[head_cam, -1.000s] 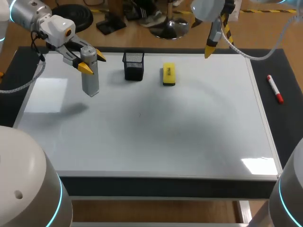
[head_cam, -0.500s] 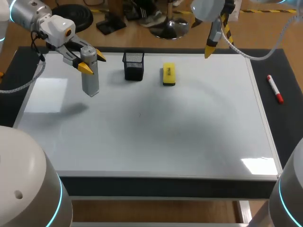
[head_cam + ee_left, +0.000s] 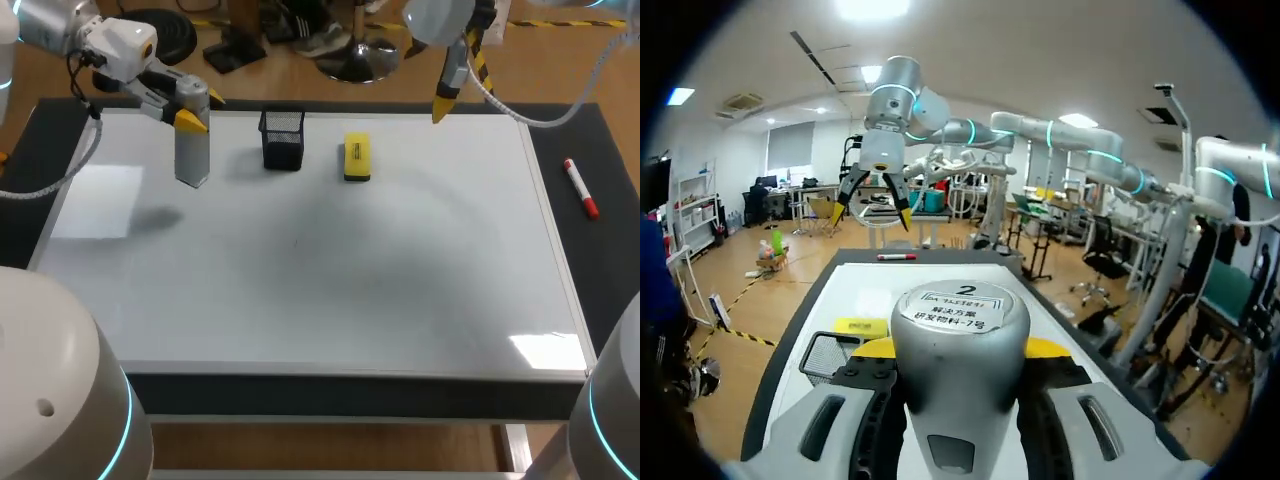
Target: Pick up the inspection probe, press it on each red-marked spot on the whiteboard one by one, put down the probe, pick up the eraser, and wipe off all the red marks.
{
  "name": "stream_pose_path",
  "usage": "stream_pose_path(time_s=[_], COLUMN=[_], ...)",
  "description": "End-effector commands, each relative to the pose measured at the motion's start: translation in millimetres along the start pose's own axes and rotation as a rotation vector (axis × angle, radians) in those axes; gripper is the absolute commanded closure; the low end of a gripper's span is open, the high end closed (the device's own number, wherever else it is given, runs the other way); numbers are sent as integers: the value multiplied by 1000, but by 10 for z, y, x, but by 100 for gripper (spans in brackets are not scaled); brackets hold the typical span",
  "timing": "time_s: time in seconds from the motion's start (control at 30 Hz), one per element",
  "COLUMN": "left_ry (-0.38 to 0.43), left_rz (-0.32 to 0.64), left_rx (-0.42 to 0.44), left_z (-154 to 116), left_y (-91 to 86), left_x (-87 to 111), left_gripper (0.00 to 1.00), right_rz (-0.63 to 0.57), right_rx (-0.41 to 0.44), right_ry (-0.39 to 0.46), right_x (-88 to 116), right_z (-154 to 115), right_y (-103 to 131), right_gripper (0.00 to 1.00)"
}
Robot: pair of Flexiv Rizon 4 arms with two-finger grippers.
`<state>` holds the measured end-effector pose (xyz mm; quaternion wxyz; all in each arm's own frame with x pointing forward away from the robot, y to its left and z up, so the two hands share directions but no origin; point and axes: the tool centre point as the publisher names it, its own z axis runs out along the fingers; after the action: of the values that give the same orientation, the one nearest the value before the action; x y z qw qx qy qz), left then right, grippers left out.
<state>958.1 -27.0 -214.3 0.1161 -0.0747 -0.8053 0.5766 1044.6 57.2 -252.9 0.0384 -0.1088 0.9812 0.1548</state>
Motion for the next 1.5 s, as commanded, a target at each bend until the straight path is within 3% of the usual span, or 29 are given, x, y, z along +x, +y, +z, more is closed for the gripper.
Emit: stream_pose_path(time_s=[0.03,0.33,1.1,1.5], left_ry=[-192,-328,-408,-338], left_rz=[-16,-55,-4,36], left_rx=[-3,-3,36,121], left_z=[-29,-88,64,170], left_y=[-113,-362,-905,-1044], left_x=[106,-84,-533,-709], left_gripper=[100,100,100,100], right_rz=[-1,-1,-1,-1], right_rx=[4,4,4,4], right_ry=[4,4,4,4], right_x=[-9,-9,-9,-9], right_z=[-12,-12,-12,-12], right_y=[-1,-1,-1,-1], right_gripper=[0,0,0,0])
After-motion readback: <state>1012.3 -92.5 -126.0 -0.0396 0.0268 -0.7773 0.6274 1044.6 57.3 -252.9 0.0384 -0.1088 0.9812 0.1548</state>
